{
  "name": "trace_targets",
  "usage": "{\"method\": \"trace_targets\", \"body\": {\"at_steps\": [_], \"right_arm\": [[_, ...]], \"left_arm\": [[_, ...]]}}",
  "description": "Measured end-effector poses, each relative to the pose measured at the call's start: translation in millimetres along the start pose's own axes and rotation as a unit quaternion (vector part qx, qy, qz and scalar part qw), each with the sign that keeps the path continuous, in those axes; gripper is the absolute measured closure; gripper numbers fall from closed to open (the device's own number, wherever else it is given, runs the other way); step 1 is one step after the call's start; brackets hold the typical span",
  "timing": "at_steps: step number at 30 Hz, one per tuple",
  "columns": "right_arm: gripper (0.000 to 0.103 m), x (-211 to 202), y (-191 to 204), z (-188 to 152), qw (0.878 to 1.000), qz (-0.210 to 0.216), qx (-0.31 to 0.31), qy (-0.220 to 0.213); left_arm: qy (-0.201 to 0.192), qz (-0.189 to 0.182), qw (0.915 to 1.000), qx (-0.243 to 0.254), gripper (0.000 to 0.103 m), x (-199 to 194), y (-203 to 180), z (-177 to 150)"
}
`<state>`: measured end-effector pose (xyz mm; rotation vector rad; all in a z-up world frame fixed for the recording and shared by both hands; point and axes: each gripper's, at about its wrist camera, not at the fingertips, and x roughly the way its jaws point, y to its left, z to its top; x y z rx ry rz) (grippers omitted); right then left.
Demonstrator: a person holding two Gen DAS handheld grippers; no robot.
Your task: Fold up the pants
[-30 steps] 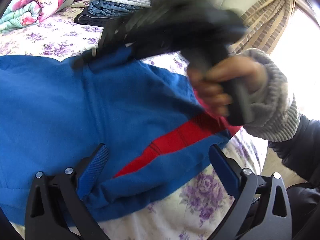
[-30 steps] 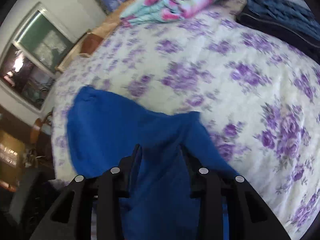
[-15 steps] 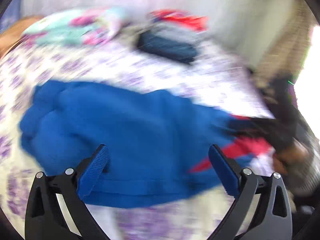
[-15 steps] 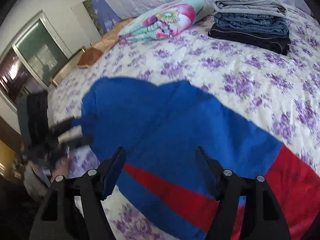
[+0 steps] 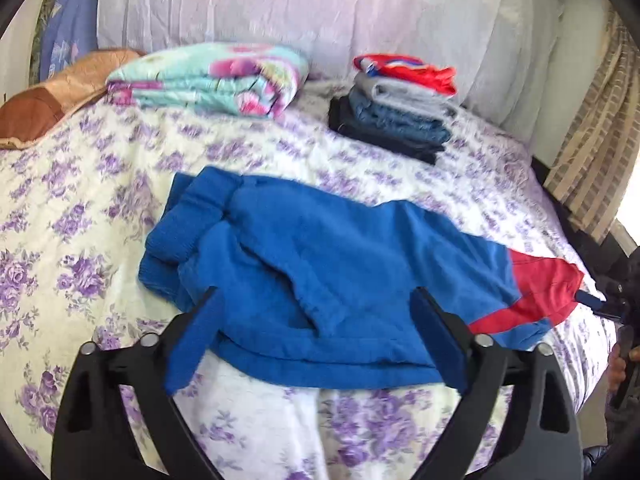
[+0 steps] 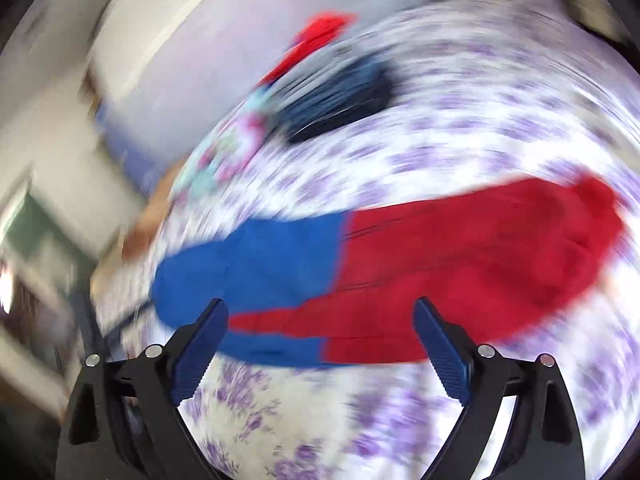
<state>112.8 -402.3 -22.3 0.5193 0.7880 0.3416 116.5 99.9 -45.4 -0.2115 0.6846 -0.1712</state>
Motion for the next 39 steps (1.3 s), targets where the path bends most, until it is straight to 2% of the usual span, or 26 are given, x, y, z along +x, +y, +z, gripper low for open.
{"method": "trace_targets", "body": {"at_steps": [1, 3, 6, 9, 13, 14, 15, 17, 20, 22, 24, 27, 31, 32, 33, 35, 36, 37, 38, 39], "right_arm": [[0.009, -11, -23, 0, 0.998, -0.015, 0.052, -0.023], [0.009, -30, -69, -7, 0.986, -0.044, 0.15, -0.06], [0.009, -27, -113, -6, 0.97, -0.038, 0.227, -0.074], [0.009, -12, -133, 5, 0.965, -0.024, 0.247, -0.085], [0.013, -5, -141, 14, 0.969, -0.014, 0.224, -0.101], [0.025, -1, -141, 14, 0.971, -0.019, 0.216, -0.102], [0.042, 3, -140, 14, 0.973, -0.016, 0.209, -0.101], [0.055, 2, -144, 10, 0.972, 0.009, 0.211, -0.108], [0.063, -14, -131, 8, 0.97, 0.005, 0.194, -0.146], [0.063, -28, -100, 15, 0.975, -0.02, 0.142, -0.17], [0.063, -36, -56, 24, 0.979, -0.064, 0.064, -0.181], [0.063, -24, 25, 30, 0.972, -0.135, -0.083, -0.173], [0.064, 26, 122, 8, 0.937, -0.182, -0.258, -0.146], [0.07, 48, 143, -4, 0.927, -0.186, -0.302, -0.126], [0.071, 73, 161, -17, 0.915, -0.189, -0.343, -0.101], [0.072, 121, 188, -50, 0.881, -0.205, -0.422, -0.06], [0.076, 147, 198, -69, 0.864, -0.208, -0.458, -0.03], [0.079, 165, 200, -80, 0.861, -0.2, -0.469, 0.0], [0.076, 174, 203, -88, 0.859, -0.194, -0.474, 0.016], [0.077, 175, 205, -93, 0.853, -0.194, -0.485, 0.014]], "left_arm": [[-0.003, -0.009, 0.9999, 0.006, 0.01, -2, -5, -1], [0.002, -0.026, 0.9995, 0.02, 0.01, 0, -18, -4], [0.01, -0.038, 0.9989, 0.024, 0.009, 7, -27, -6], [0.026, -0.044, 0.9987, 0.005, 0.009, 14, -26, -13], [0.04, -0.064, 0.9965, -0.036, 0.008, 22, -7, -22], [0.036, -0.074, 0.9957, -0.042, 0.008, 21, -4, -23], [0.033, -0.079, 0.9954, -0.044, 0.008, 20, -2, -25], [0.031, -0.082, 0.9952, -0.043, 0.008, 18, -1, -26], [0.031, -0.084, 0.9952, -0.038, 0.008, 15, 0, -29], [0.026, -0.083, 0.9953, -0.041, 0.008, 7, 5, -28], [0.011, -0.076, 0.9956, -0.053, 0.008, -4, 15, -26], [-0.015, -0.064, 0.9944, -0.082, 0.007, -23, 34, -23], [-0.027, -0.046, 0.991, -0.123, 0.007, -40, 62, -25], [-0.028, -0.046, 0.9897, -0.133, 0.007, -43, 69, -27], [-0.027, -0.046, 0.9882, -0.144, 0.006, -44, 75, -29], [-0.023, -0.047, 0.9853, -0.163, 0.006, -45, 86, -32], [-0.02, -0.047, 0.9836, -0.173, 0.006, -45, 92, -34], [-0.019, -0.048, 0.9823, -0.18, 0.006, -46, 96, -37], [-0.018, -0.049, 0.9813, -0.185, 0.006, -46, 99, -39], [-0.017, -0.05, 0.9806, -0.189, 0.006, -47, 101, -40]]}}
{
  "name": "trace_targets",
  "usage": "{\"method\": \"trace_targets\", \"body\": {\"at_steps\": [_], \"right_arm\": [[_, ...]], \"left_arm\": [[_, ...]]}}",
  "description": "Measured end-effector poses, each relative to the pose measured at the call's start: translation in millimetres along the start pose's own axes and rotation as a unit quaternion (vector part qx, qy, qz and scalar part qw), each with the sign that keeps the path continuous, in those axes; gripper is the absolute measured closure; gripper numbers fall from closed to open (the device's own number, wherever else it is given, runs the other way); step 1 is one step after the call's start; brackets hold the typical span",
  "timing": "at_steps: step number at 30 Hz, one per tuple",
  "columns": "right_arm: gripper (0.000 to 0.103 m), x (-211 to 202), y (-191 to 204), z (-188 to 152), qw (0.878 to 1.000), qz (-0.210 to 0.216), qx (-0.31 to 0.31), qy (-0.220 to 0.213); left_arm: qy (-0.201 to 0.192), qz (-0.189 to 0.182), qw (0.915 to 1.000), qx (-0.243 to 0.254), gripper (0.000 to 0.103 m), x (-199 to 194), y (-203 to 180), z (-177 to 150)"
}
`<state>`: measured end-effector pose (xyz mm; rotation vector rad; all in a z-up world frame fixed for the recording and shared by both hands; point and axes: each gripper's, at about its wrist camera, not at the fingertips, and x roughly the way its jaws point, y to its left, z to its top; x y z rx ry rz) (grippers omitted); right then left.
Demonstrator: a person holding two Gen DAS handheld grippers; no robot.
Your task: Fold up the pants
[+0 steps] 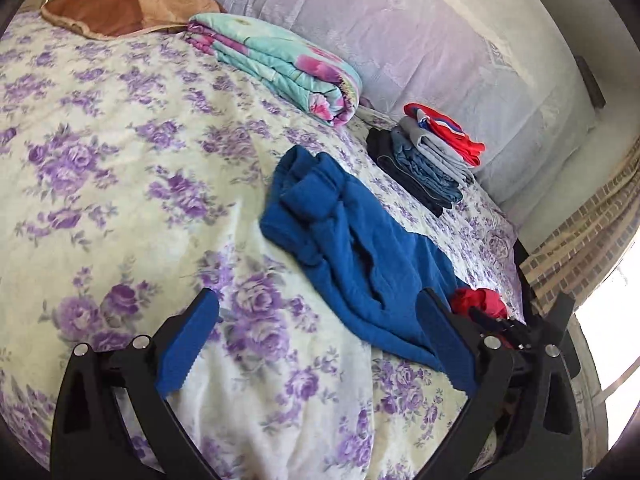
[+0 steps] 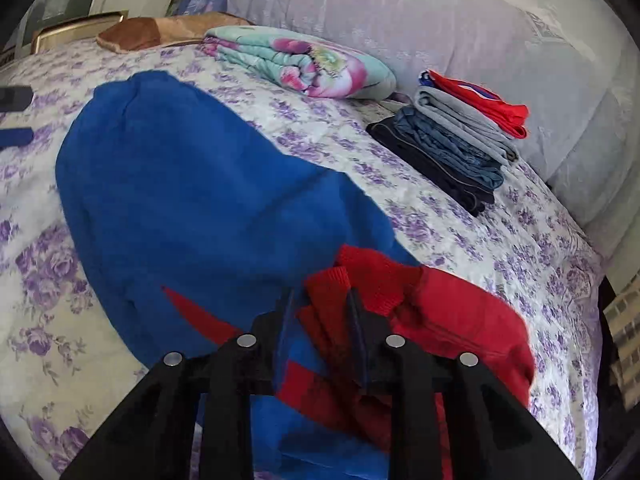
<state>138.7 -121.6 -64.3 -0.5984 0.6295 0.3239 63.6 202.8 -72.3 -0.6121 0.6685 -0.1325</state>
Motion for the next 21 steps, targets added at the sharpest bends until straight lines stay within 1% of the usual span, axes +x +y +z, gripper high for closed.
{"method": "trace_targets", "body": {"at_steps": [1, 3, 5, 6, 7, 8, 9, 10, 11, 13, 14, 15, 16, 17, 18, 19, 21], "right_arm": [[0.075, -8, 2, 2, 1.0, 0.011, -0.004, -0.01], [0.056, -35, -10, 5, 0.997, 0.058, 0.03, -0.033], [0.055, -63, -37, 6, 0.991, 0.083, 0.085, -0.062], [0.053, -73, -57, 5, 0.986, 0.079, 0.122, -0.076], [0.05, -80, -76, 4, 0.982, 0.059, 0.155, -0.086], [0.042, -82, -91, 2, 0.979, 0.028, 0.181, -0.089], [0.037, -79, -103, 0, 0.977, -0.007, 0.197, -0.084], [0.036, -72, -112, -3, 0.975, -0.031, 0.207, -0.072], [0.034, -61, -116, -5, 0.975, -0.035, 0.213, -0.059], [0.034, -33, -111, -11, 0.978, -0.03, 0.208, -0.019], [0.032, -15, -101, -14, 0.981, -0.023, 0.193, 0.011], [0.029, 7, -87, -20, 0.983, -0.002, 0.172, 0.061], [0.029, 19, -77, -25, 0.984, 0.017, 0.161, 0.08], [0.028, 14, -77, -29, 0.983, 0.011, 0.174, 0.051], [0.028, 11, -78, -29, 0.982, 0.019, 0.181, 0.06], [0.028, 5, -83, -27, 0.98, 0.027, 0.189, 0.056], [0.028, -12, -91, -27, 0.98, 0.019, 0.2, 0.017]], "left_arm": [[0.0, -0.001, 1.0, 0.0, 0.006, 0, 1, 0], [0.001, 0.002, 1.0, 0.006, 0.006, 0, 2, 0], [0.001, 0.004, 0.9999, 0.009, 0.006, 4, 0, -1], [0.001, 0.005, 0.9999, 0.01, 0.005, 6, -1, -1], [0.001, 0.006, 0.9999, 0.011, 0.005, 8, -2, -1], [0.001, 0.007, 0.9999, 0.012, 0.005, 10, -2, -1], [0.001, 0.01, 0.9999, 0.014, 0.005, 12, -4, -1], [0.001, 0.014, 0.9998, 0.016, 0.005, 13, -5, -2], [0.002, 0.018, 0.9997, 0.018, 0.005, 15, -6, -2], [0.004, 0.023, 0.9995, 0.02, 0.005, 16, -7, -2], [0.006, 0.025, 0.9995, 0.02, 0.005, 16, -8, -2], [0.009, 0.027, 0.9994, 0.019, 0.005, 17, -8, -1], [0.011, 0.029, 0.9994, 0.017, 0.005, 18, -8, 0], [0.013, 0.03, 0.9994, 0.015, 0.005, 19, -9, 1], [0.016, 0.03, 0.9993, 0.014, 0.005, 20, -9, 2], [0.019, 0.03, 0.9993, 0.012, 0.005, 21, -9, 4], [0.026, 0.027, 0.9993, 0.005, 0.005, 26, -10, 8]]}}
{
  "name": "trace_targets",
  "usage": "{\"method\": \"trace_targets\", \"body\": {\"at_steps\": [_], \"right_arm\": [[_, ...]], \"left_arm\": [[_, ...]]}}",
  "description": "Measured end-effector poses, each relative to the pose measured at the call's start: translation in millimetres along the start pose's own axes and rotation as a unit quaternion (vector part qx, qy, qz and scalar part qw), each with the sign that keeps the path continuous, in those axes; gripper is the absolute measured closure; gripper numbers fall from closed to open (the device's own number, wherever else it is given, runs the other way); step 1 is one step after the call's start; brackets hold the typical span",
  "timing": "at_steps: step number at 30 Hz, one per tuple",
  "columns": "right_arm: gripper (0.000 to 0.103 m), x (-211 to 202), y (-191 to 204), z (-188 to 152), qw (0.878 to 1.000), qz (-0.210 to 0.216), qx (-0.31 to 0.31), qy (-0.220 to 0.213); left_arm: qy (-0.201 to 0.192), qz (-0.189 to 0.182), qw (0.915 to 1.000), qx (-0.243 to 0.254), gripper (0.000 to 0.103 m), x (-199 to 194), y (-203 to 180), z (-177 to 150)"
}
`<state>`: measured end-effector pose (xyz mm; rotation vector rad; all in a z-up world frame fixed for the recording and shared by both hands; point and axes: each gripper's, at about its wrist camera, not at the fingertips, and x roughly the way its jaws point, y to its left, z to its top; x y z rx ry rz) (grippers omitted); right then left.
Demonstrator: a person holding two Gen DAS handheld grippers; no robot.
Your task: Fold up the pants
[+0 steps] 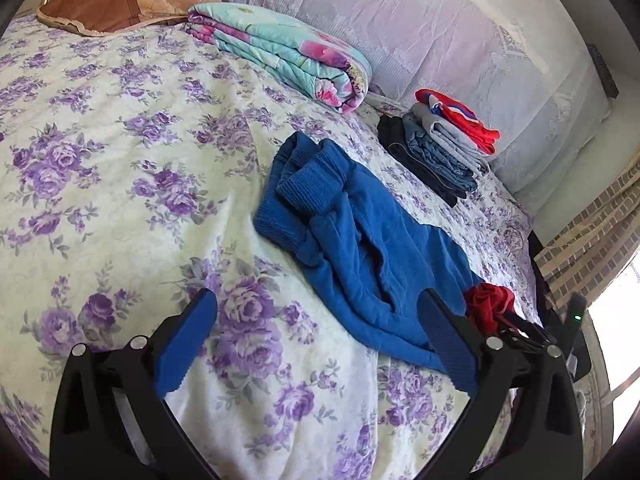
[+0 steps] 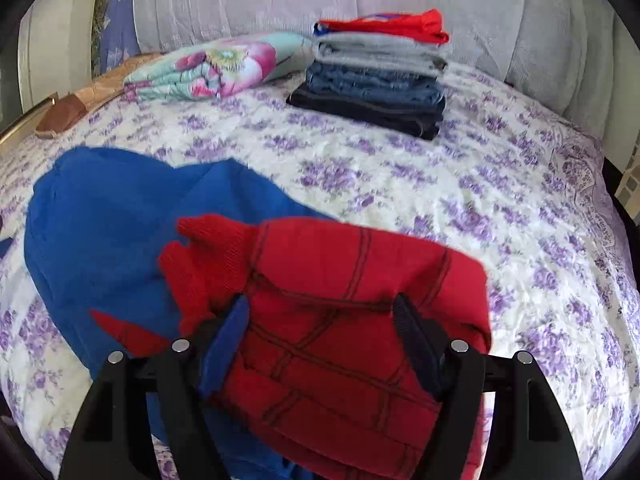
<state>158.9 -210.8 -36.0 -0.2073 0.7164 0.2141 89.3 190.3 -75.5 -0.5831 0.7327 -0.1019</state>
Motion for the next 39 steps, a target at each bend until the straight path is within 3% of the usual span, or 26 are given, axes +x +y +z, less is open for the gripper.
{"method": "trace_targets", "body": {"at_steps": [1, 3, 4, 6, 7, 11, 20, 24, 25, 30, 36, 39], "right_arm": [[0.026, -10, -2, 1, 1.0, 0.0, 0.005, -0.025], [0.011, -19, -6, 1, 0.998, 0.006, 0.023, -0.054], [0.007, -16, -7, -2, 0.998, 0.007, 0.027, -0.05], [0.004, 15, -8, -9, 0.999, 0.03, 0.017, 0.018], [0.004, 29, -14, -12, 0.997, 0.058, 0.024, 0.038], [0.004, 25, -40, -14, 0.989, 0.113, 0.09, 0.019], [0.004, 22, -54, -19, 0.981, 0.15, 0.121, 0.002], [0.004, 23, -62, -21, 0.976, 0.17, 0.139, -0.005], [0.004, 23, -63, -21, 0.975, 0.172, 0.141, -0.005], [0.004, 22, -65, -21, 0.973, 0.176, 0.146, -0.009], [0.004, -10, -83, -22, 0.97, 0.123, 0.192, -0.082], [0.003, 16, -66, -19, 0.99, 0.053, 0.131, 0.004]], "left_arm": [[0.002, -0.004, 1.0, -0.002, 0.005, 2, -1, 2], [0.005, -0.008, 0.9999, -0.005, 0.005, 8, -5, 6], [0.005, -0.008, 0.9999, -0.007, 0.005, 12, -7, 7], [0.005, -0.007, 0.9999, -0.013, 0.005, 18, -8, 9], [0.007, -0.005, 0.9998, -0.017, 0.005, 23, -8, 11], [0.012, -0.004, 0.9992, -0.039, 0.005, 36, -8, 22], [0.007, -0.003, 0.9957, -0.092, 0.008, 52, -1, 39], [0.0, 0.006, 0.9932, -0.117, 0.041, 51, 11, 41], [0.002, 0.002, 0.9918, -0.127, 0.045, 52, 16, 42], [-0.008, -0.004, 0.9928, -0.119, 0.065, 44, 15, 40], [-0.036, -0.013, 0.9969, -0.069, 0.072, 22, -16, 48], [-0.05, -0.015, 0.9981, -0.032, 0.074, 12, -39, 50]]}}
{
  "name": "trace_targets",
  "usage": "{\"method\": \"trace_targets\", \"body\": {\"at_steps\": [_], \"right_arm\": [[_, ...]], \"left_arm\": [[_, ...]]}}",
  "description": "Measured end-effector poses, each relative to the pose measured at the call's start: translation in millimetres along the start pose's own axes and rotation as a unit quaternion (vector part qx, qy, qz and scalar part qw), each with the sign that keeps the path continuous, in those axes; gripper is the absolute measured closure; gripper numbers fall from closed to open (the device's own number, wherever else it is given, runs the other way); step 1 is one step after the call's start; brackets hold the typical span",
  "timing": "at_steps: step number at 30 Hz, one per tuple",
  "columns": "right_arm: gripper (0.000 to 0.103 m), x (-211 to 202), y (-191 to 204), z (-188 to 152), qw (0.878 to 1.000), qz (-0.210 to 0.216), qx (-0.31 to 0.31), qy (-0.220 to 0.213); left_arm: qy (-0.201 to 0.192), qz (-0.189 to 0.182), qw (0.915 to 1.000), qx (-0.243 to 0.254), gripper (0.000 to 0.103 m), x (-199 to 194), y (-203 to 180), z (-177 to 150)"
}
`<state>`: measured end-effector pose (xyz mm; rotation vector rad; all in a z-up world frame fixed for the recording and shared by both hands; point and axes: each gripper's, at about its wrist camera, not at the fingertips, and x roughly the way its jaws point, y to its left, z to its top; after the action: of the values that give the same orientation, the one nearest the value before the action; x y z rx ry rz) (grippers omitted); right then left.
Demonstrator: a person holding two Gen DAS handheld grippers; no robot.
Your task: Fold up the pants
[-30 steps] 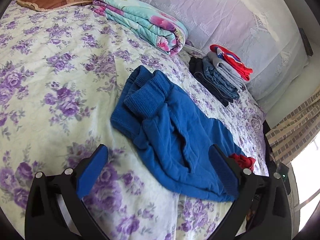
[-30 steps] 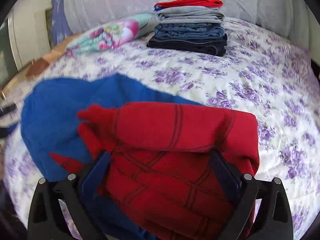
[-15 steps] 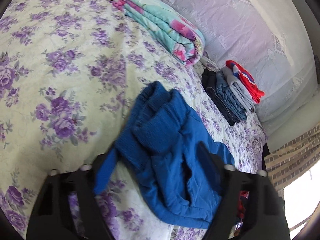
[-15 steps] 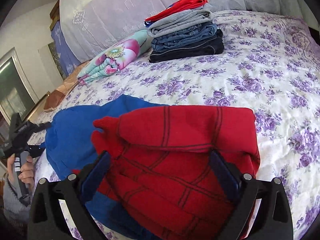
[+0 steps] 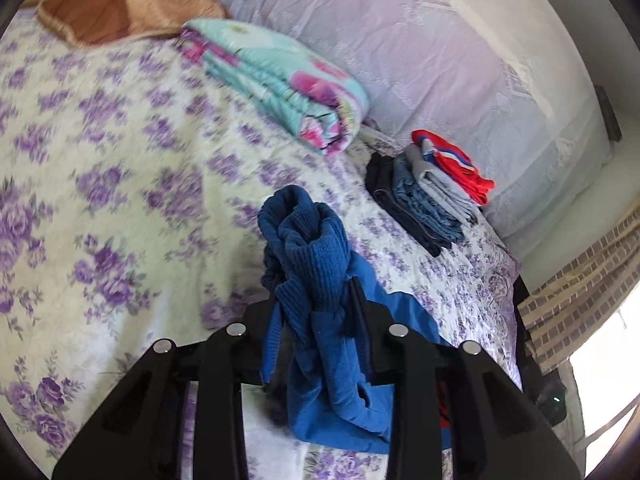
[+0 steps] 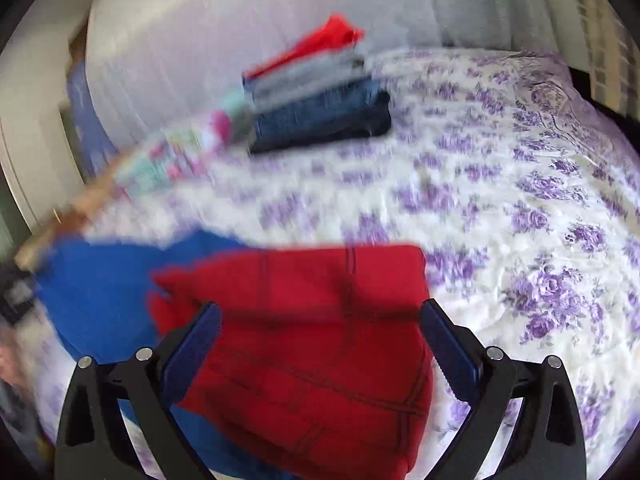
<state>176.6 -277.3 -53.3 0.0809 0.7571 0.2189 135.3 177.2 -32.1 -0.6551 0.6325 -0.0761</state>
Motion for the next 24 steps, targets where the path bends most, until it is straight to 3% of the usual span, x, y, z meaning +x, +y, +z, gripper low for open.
{"method": "trace_targets", "body": {"at_steps": [2, 5, 8, 11, 14, 17, 20, 24], "right_arm": [[0.003, 23, 14, -4, 0.997, -0.037, -0.045, 0.058], [0.003, 20, 20, -3, 0.996, -0.048, -0.058, 0.045], [0.004, -8, -5, -4, 1.0, 0.016, 0.006, -0.016], [0.004, -43, -42, -10, 0.991, 0.019, 0.088, -0.094], [0.004, -40, -72, -17, 0.988, 0.016, 0.134, -0.079], [0.004, -26, -102, -28, 0.974, 0.059, 0.213, -0.054], [0.004, -31, -117, -32, 0.96, 0.089, 0.249, -0.087], [0.004, -45, -127, -41, 0.948, 0.094, 0.275, -0.13]], "left_arm": [[-0.007, 0.0, 0.9995, 0.03, 0.075, -2, -18, -2], [-0.012, -0.005, 0.9973, 0.072, 0.077, -2, -46, -5], [-0.018, -0.016, 0.9933, 0.113, 0.078, -2, -75, -8], [-0.023, -0.033, 0.988, 0.149, 0.078, -1, -108, -11], [-0.022, -0.056, 0.9817, 0.181, 0.079, 4, -143, -19], [-0.018, -0.084, 0.9707, 0.225, 0.079, 10, -189, -36], [-0.008, -0.114, 0.9579, 0.264, 0.079, 15, -234, -58], [0.016, -0.144, 0.9378, 0.315, 0.079, 33, -285, -95]]}}
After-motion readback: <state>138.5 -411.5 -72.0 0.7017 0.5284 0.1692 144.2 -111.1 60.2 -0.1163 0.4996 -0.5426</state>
